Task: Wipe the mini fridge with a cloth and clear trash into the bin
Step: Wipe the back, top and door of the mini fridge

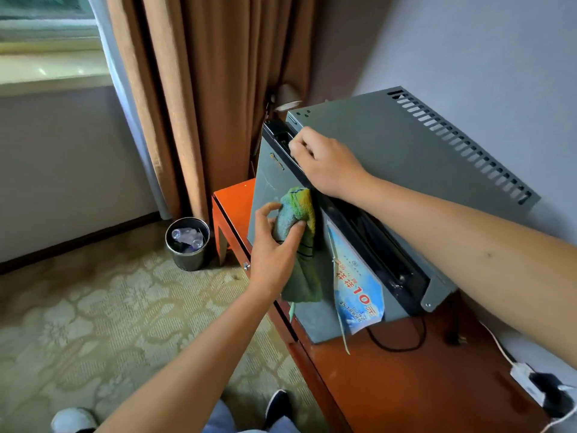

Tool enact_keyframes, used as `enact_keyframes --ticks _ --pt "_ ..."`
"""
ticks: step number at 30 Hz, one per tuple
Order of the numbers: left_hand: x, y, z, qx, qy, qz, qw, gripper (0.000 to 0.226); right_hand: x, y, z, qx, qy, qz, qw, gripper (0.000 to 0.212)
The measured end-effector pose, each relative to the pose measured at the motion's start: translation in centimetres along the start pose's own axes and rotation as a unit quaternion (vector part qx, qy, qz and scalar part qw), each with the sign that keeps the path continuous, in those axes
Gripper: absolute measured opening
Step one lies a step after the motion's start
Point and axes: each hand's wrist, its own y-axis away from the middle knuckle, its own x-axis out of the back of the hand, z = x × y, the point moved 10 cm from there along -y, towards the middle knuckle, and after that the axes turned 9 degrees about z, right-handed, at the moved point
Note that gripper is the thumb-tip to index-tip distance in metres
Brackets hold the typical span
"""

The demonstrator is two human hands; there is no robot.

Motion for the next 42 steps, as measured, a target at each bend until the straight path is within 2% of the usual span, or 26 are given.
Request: enact_keyframes --ticks 4,11,19,24,27,31,35,37,42 --pt "-0.3 2.4 0.0 -0.018 -0.016 0.062 0.998 0.041 0.1 -0.1 0.3 -0.005 -0.020 -0.010 1.000 0.030" --pt "-1.8 6.3 -0.7 -0.042 -0.005 0.103 0.994 0.020 0.3 0.3 -0.1 0.017 -0.051 -0.022 0.998 0.033" --pt "-1.5 2.8 0.3 -0.047 -0.010 0.151 0.987 0.009 0.3 -0.1 0.0 0.034 -0.056 -0.005 0.998 0.032" --pt "0.0 -2.6 -0.4 0.005 -0.028 0.150 0.988 0.018 -0.2 -0.5 0.0 0.052 -0.018 0.013 0.998 0.034" --pt "0.6 -4.3 -1.3 0.056 -0.003 0.125 0.991 0.025 -0.1 -0.5 0.0 0.059 0.002 0.023 0.998 0.032" --pt "0.7 -3.1 -3.5 0.146 0.057 0.051 0.986 0.033 0.0 -0.1 -0.2 0.054 0.005 0.017 0.998 0.030" --pt "-0.3 -0.7 -3.1 0.158 0.083 -0.045 0.983 0.030 0.2 0.1 -0.2 0.040 0.001 0.013 0.999 0.029" --pt "-0.5 -1.2 -1.6 0.134 0.087 -0.037 0.986 0.027 0.2 0.2 -0.4 0.042 0.005 0.012 0.999 0.029" --pt "1.3 -7.1 1.5 0.093 0.033 0.040 0.994 0.029 0.1 0.3 -0.6 0.046 0.026 0.016 0.998 0.030"
